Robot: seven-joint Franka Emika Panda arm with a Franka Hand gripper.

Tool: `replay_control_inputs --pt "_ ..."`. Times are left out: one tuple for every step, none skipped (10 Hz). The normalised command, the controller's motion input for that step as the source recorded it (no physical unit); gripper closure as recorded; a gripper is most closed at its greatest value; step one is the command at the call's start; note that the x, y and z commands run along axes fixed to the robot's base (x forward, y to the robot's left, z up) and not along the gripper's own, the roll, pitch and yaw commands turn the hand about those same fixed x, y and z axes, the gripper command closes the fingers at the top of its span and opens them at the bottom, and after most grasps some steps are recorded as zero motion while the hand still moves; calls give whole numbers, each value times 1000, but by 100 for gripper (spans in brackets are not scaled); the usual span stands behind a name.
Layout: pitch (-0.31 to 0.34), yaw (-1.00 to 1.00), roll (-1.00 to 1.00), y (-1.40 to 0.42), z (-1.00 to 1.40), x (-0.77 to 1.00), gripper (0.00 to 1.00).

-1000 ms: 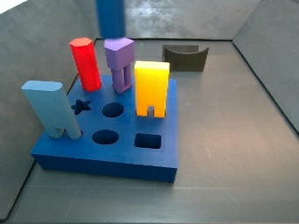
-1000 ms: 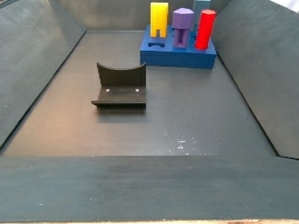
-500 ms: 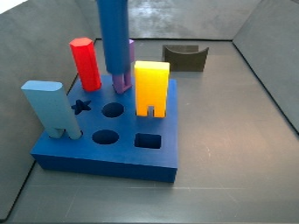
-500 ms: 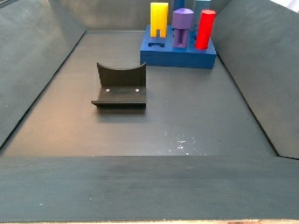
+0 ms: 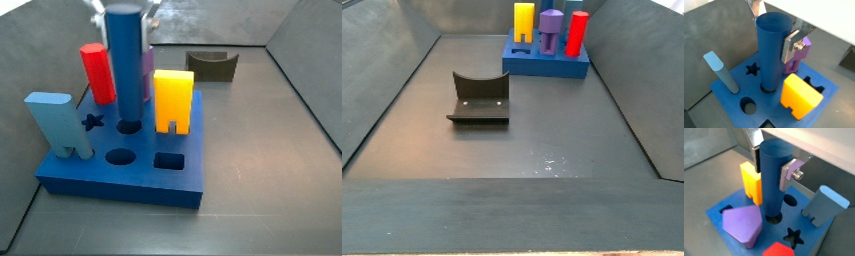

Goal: Pick up the round object. Move up. Move to above the board. Insert the round object.
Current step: Insert the round object.

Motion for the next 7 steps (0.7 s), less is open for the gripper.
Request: replay_control_inputs --pt "-53 -17 0 -77 -377 -134 100" --pt "-27 -9 20 -66 -309 0 100" --pt "0 0 43 -69 -271 0 100" --pt "0 0 41 -49 -234 0 100" --pt "0 0 73 0 -211 0 100" --pt "0 0 61 0 -203 0 100" --pt "0 0 43 0 -120 -14 100"
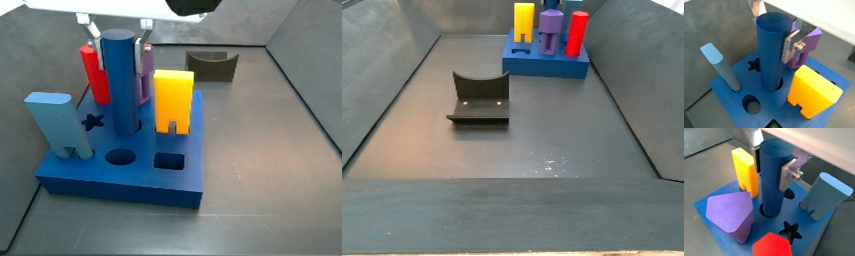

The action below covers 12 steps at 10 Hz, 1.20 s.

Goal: Pick up the round object. Move up. Move to above the board. Insert the round object.
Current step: Insert the round object.

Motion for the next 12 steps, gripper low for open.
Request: replay_control_inputs --pt "0 0 41 0 -66 0 100" --pt "10 0 96 6 -23 0 100" --pt "29 0 89 29 -26 0 100" --pt "53 0 81 63 0 40 100" --pt "56 0 79 83 0 43 100" --pt "51 0 89 86 0 43 100" --pt "36 0 53 43 -91 34 100" --pt "14 0 53 40 -206 20 100" --pt "21 0 73 57 -146 9 100" --pt "30 0 69 66 -91 26 100" --pt "20 0 37 0 -80 74 100" --pt "0 0 0 -34 -71 197 100"
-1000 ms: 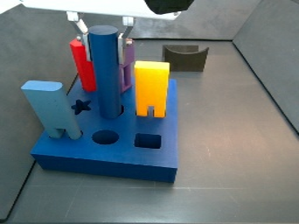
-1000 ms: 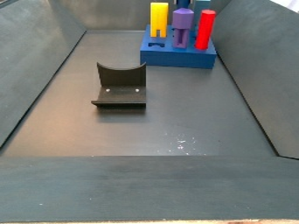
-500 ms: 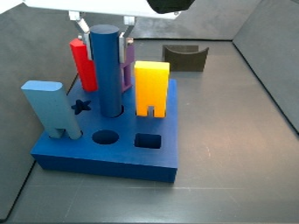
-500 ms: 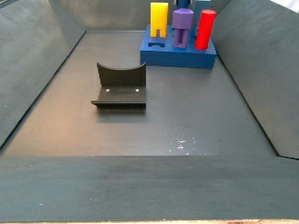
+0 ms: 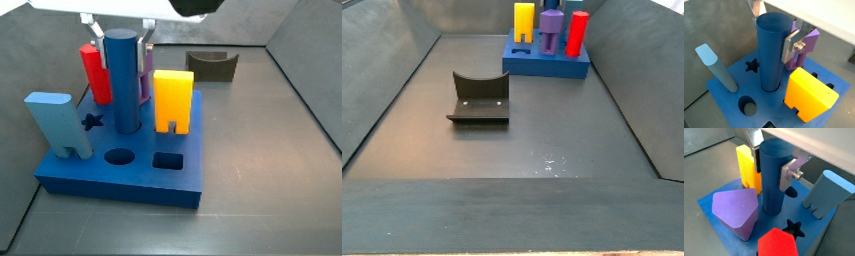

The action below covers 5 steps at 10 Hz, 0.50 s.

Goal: Pick up the round object. Move up. Move to above the board. Insert the round object.
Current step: Insert the round object.

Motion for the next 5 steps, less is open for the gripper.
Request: replay_control_inputs --pt "-66 0 0 -226 -151 34 100" --pt "-63 0 30 -300 -166 0 100" --pt "-60 0 64 -286 -340 0 100" --pt "-44 0 94 -226 -560 0 100" --pt "-41 0 99 -183 -643 0 100"
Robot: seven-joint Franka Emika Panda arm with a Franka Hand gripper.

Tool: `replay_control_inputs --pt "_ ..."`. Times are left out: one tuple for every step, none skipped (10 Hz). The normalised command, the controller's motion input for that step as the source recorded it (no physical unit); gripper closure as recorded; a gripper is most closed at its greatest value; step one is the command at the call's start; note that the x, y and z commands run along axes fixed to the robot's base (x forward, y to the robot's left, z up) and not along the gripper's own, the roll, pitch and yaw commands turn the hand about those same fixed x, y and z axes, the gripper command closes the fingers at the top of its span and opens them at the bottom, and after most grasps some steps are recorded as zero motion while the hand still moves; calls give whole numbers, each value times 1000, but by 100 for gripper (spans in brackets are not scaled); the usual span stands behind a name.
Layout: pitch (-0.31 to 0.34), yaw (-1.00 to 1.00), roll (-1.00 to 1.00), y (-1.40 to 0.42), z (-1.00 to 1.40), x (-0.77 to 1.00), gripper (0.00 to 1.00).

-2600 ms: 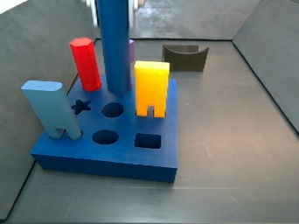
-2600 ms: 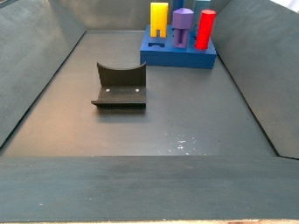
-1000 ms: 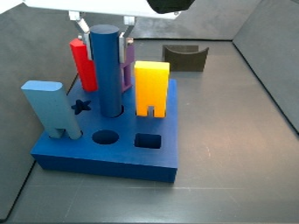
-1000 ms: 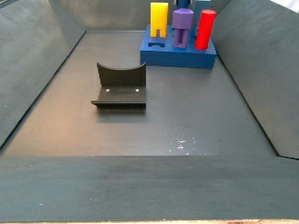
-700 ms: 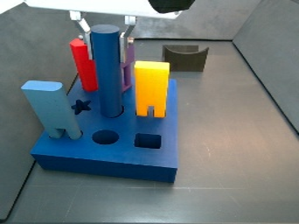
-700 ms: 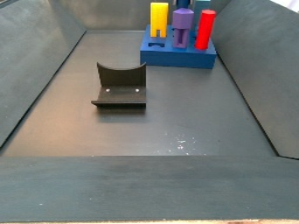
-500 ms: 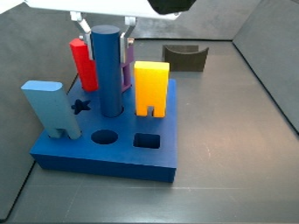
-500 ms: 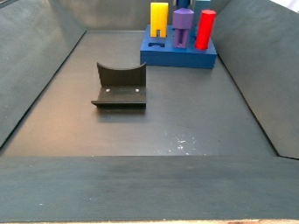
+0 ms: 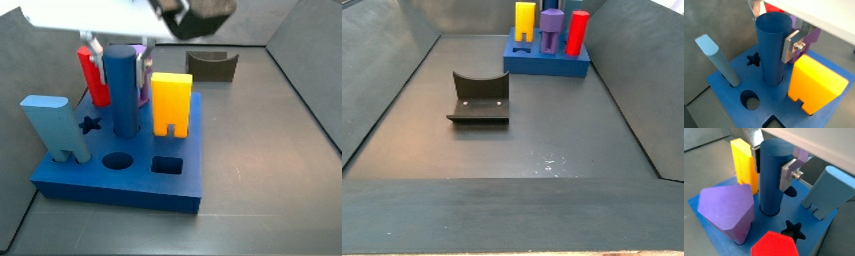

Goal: Pick up the round object. Move up. Move to above the board. Insert the round object.
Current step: Insert the round object.

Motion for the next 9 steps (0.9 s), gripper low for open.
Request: replay_control_inputs --pt "-43 0 104 -157 -649 0 100" --pt "-50 0 103 -146 -651 0 100" --pt "-60 0 53 -106 -517 0 100" --pt "-61 0 0 -77 -211 -31 100" --pt "-154 0 0 -77 -560 0 100" --pt "-70 0 -17 -6 -311 0 100" --pt "-13 0 0 0 0 -9 100" --pt "-6 0 0 0 0 0 100" --pt "0 0 0 0 0 0 100"
